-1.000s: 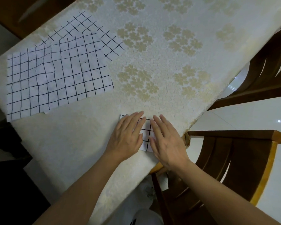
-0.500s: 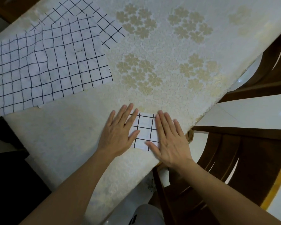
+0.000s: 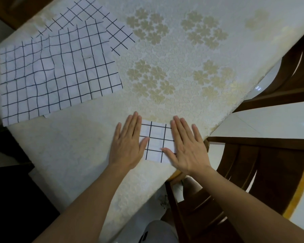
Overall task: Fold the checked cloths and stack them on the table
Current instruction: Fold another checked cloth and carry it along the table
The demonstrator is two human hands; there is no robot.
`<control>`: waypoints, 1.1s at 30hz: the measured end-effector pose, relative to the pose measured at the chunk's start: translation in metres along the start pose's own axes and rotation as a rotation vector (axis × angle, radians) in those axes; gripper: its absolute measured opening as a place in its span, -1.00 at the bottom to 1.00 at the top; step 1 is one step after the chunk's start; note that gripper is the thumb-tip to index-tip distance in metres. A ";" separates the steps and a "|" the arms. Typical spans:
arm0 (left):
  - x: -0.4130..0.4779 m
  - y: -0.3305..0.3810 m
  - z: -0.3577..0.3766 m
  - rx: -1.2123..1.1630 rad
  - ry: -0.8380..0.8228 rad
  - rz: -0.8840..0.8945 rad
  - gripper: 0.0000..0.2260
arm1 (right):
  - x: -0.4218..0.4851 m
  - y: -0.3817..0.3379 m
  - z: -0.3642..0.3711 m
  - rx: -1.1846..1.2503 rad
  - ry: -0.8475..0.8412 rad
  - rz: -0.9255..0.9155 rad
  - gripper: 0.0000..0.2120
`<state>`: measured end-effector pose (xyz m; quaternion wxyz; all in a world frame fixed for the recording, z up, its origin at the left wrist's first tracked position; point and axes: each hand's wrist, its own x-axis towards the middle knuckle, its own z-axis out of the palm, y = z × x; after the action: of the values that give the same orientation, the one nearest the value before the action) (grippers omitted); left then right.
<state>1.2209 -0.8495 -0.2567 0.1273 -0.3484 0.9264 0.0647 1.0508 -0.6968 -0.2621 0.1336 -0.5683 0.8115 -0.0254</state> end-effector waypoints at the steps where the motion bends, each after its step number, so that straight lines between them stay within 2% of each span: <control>1: 0.000 -0.002 -0.001 -0.006 -0.002 -0.026 -0.35 | -0.002 0.002 -0.002 0.006 -0.007 0.009 -0.20; 5: -0.002 0.001 -0.010 -0.097 -0.029 -0.077 -0.34 | -0.006 0.007 -0.012 0.044 -0.072 0.008 -0.22; 7: -0.008 0.004 -0.020 -0.264 0.000 -0.177 -0.34 | -0.010 0.007 -0.022 0.109 -0.046 0.077 -0.24; 10: -0.022 0.008 -0.031 -0.488 0.217 -0.412 -0.52 | -0.023 0.005 -0.035 0.167 0.199 0.200 -0.47; 12: -0.027 0.009 -0.032 -0.569 0.266 -0.516 -0.65 | -0.028 0.001 -0.036 0.252 0.289 0.313 -0.65; 16: -0.026 0.014 -0.033 -0.702 0.247 -0.574 -0.81 | -0.025 -0.010 -0.037 0.525 0.180 0.593 -0.77; 21: -0.021 0.018 -0.036 -0.689 0.200 -0.603 -0.81 | -0.020 -0.020 -0.039 0.643 0.103 0.733 -0.77; 27: -0.014 0.020 -0.041 -0.665 0.096 -0.690 -0.84 | -0.012 -0.031 -0.043 0.678 0.078 0.831 -0.76; 30: -0.011 0.021 -0.043 -0.648 0.024 -0.703 -0.75 | -0.011 -0.029 -0.045 0.702 0.061 0.828 -0.81; 33: -0.010 0.019 -0.039 -0.711 0.013 -0.709 -0.77 | -0.011 -0.027 -0.045 0.728 0.037 0.797 -0.83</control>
<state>1.2082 -0.8367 -0.2154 0.0091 -0.6639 0.6723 0.3272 1.0678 -0.7009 -0.2114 0.3068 -0.1329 0.9051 -0.2625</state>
